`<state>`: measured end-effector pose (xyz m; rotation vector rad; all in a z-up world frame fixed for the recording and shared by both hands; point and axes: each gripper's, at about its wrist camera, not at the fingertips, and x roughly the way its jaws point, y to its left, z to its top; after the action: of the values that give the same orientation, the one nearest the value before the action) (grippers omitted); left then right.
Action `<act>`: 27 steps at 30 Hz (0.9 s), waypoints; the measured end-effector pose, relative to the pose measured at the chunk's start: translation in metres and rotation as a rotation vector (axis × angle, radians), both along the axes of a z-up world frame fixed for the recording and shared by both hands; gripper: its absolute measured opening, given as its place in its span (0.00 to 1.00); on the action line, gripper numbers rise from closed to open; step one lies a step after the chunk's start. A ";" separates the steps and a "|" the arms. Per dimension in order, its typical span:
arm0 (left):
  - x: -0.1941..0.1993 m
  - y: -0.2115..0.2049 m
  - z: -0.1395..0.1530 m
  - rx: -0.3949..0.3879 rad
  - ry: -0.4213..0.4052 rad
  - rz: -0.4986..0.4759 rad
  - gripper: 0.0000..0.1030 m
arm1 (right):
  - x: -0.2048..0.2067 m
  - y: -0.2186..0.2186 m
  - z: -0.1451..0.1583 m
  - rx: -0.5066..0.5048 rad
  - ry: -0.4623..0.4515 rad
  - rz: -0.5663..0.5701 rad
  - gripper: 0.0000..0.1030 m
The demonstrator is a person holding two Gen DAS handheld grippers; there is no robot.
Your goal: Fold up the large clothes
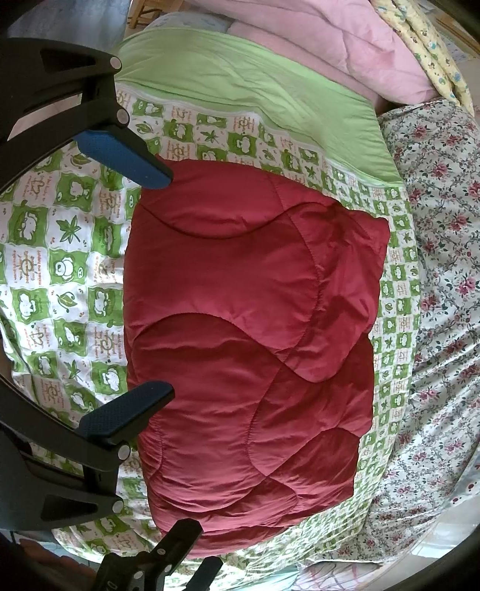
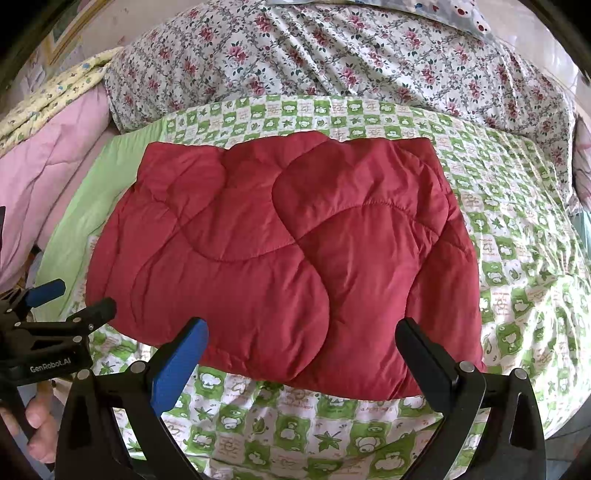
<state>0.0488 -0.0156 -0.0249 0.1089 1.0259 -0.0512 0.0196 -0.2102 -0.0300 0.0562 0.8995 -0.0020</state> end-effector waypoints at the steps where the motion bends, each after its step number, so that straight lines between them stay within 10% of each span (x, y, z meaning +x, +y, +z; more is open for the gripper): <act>1: 0.000 0.000 0.000 -0.001 0.000 0.000 1.00 | 0.000 0.000 0.000 0.000 -0.001 -0.001 0.99; 27: 0.001 -0.001 -0.001 0.008 -0.014 0.000 1.00 | 0.002 -0.001 0.000 0.012 -0.001 0.002 0.99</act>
<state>0.0499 -0.0165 -0.0254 0.1162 1.0117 -0.0465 0.0217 -0.2109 -0.0295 0.0661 0.8988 0.0049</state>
